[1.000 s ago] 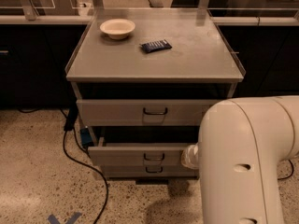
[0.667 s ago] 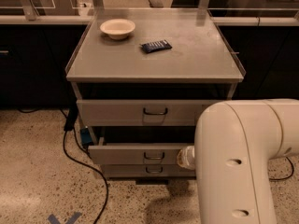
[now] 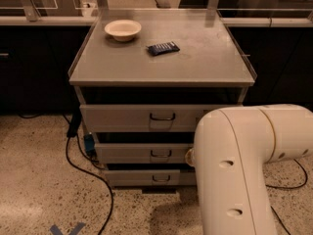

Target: Close middle drawer

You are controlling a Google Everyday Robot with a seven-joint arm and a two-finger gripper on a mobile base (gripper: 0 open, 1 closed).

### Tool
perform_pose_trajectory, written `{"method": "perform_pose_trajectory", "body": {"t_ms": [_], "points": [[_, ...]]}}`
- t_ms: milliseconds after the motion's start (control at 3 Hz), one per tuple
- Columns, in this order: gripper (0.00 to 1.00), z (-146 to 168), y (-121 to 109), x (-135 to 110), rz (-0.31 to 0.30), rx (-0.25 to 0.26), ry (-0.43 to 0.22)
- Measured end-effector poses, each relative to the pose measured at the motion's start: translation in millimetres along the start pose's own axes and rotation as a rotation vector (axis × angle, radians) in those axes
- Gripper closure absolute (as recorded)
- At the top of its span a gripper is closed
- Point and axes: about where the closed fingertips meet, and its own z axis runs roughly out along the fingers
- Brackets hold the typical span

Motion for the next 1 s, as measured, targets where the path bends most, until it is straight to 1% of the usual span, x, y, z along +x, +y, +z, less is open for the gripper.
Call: {"method": "perform_pose_trajectory", "body": {"t_ms": [333,667,1000], "points": [[1.0,0,0,0,0.0,0.0,0.0],[1.0,-23,10,-8,0.041,-0.013,-0.004],[1.0,-70,23,-16,0.118,-0.019,0.007]]}}
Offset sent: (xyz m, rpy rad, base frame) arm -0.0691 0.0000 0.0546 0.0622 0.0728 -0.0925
